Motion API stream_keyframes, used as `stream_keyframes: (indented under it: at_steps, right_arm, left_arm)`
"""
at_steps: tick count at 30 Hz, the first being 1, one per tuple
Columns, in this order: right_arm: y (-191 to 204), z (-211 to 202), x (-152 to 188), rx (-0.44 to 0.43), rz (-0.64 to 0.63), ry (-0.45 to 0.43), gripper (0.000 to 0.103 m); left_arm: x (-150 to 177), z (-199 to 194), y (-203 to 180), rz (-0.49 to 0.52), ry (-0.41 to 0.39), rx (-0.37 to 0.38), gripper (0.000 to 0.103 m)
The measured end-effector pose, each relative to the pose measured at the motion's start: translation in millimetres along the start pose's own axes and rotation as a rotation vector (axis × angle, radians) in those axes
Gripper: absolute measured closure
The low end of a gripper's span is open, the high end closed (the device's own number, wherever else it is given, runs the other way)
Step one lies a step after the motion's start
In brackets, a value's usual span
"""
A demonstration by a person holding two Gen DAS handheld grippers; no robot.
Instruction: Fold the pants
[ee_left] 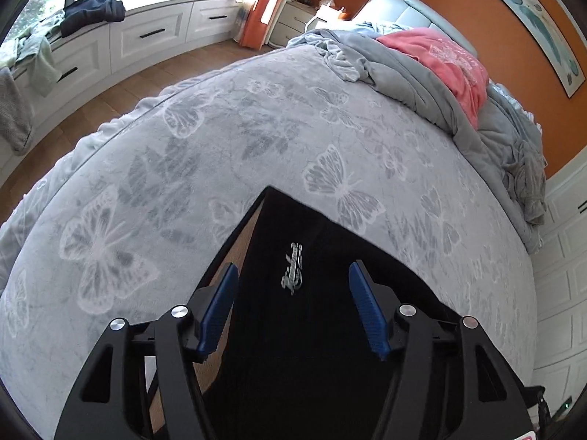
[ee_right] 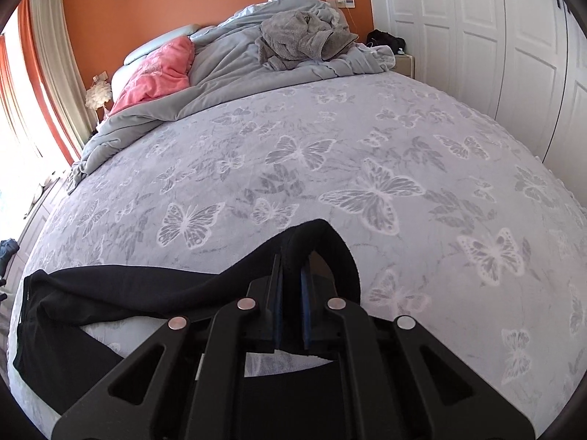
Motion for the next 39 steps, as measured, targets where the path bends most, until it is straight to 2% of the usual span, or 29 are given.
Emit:
stream_keyframes:
  at_steps: [2,3,5,7,9,10,11,13,15,18,23,25,27,29,30,31,32,33,34,35,36,38,39]
  right_arm:
    - [-1.5,1.8,2.3,0.009,0.004,-0.001,0.096]
    - [-3.4,3.7,3.0,0.011,0.011,-0.004,0.096]
    - [-5.9,7.7,4.2,0.014,0.023,-0.012,0.096]
    - [-8.4,14.7,5.6,0.023,0.036,-0.008,0.096]
    - [-8.0,21.8,6.7,0.042,0.031,-0.004,0.096]
    - [-7.0,24.6,7.3,0.046,0.029,-0.001,0.096]
    - [-6.3,26.7,7.8,0.051,0.027,-0.001,0.096]
    - [-4.5,27.2,7.4,0.056,0.029,-0.009,0.096]
    - [-2.7,20.0,4.1,0.047,0.035,-0.037,0.096]
    - [1.6,-2.4,0.6,-0.002,0.039,-0.077,0.096]
    - [2.3,-44.6,19.5,-0.051,-0.031,-0.090,0.095]
    - [-4.3,-54.6,36.6,-0.050,-0.054,-0.077,0.095]
    - [-17.1,-59.7,57.9,-0.052,-0.045,-0.063,0.094]
    - [-35.9,-52.2,86.9,-0.008,-0.053,-0.015,0.085]
    - [-48.3,-44.4,106.3,0.033,-0.064,0.036,0.077]
    - [-58.5,-41.3,118.9,0.067,-0.062,0.059,0.070]
    - [-70.5,-42.5,131.0,0.104,-0.047,0.074,0.067]
    - [-80.1,-48.7,139.0,0.121,-0.022,0.073,0.062]
    - [-87.2,-58.3,143.2,0.113,0.013,0.056,0.051]
    - [-90.7,-67.8,145.3,0.103,0.045,0.034,0.045]
    - [-93.0,-79.3,146.3,0.088,0.075,0.009,0.040]
    - [-89.2,-100.6,148.6,0.021,0.130,-0.026,0.040]
    - [-83.7,-109.0,148.8,-0.004,0.142,-0.037,0.040]
  left_arm:
    - [-16.6,19.8,-6.9,-0.008,0.001,0.018,0.027]
    - [-23.3,32.1,-8.4,-0.016,0.011,0.016,0.025]
    - [-34.3,56.6,-4.3,-0.026,0.031,-0.026,0.024]
    - [-38.7,83.6,4.7,-0.046,0.085,-0.049,0.025]
    - [-37.2,105.0,10.5,-0.086,0.142,0.009,0.064]
    - [-35.0,110.8,12.3,-0.106,0.173,0.034,0.098]
    - [-35.2,109.9,12.1,-0.129,0.174,0.079,0.101]
    - [-42.0,87.1,8.7,-0.101,0.092,0.113,0.101]
    - [-43.7,47.7,1.9,-0.067,0.021,0.166,0.101]
    - [-25.9,-22.9,-0.6,-0.048,-0.031,0.257,0.101]
    - [49.5,-131.2,7.9,0.057,-0.071,0.282,0.101]
    - [89.6,-154.7,20.2,0.062,-0.058,0.269,0.100]
    - [125.8,-160.9,42.3,0.046,-0.023,0.235,0.100]
    - [160.1,-145.5,71.0,0.009,0.034,0.181,0.094]
    - [174.4,-135.6,83.4,0.014,0.058,0.137,0.091]
    - [184.7,-128.9,98.0,0.012,0.062,0.085,0.092]
    - [191.4,-127.3,109.6,0.001,0.044,0.047,0.090]
    - [195.8,-129.3,116.2,-0.015,0.038,0.044,0.085]
    - [198.0,-135.0,118.1,-0.040,0.031,0.071,0.073]
    - [197.4,-143.2,115.5,-0.057,0.015,0.113,0.057]
    - [196.0,-153.7,110.8,-0.071,-0.011,0.144,0.048]
    - [193.0,-170.3,97.5,-0.094,-0.048,0.208,0.019]
    - [193.5,-173.7,89.6,-0.119,-0.047,0.253,0.017]
Point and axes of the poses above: each gripper's, at about its wrist camera, not at the fingertips, and z roughly the way its jaws point, y to its left, x to its underside, the point moved 9 cm from there along z, roughly the way its jaws point
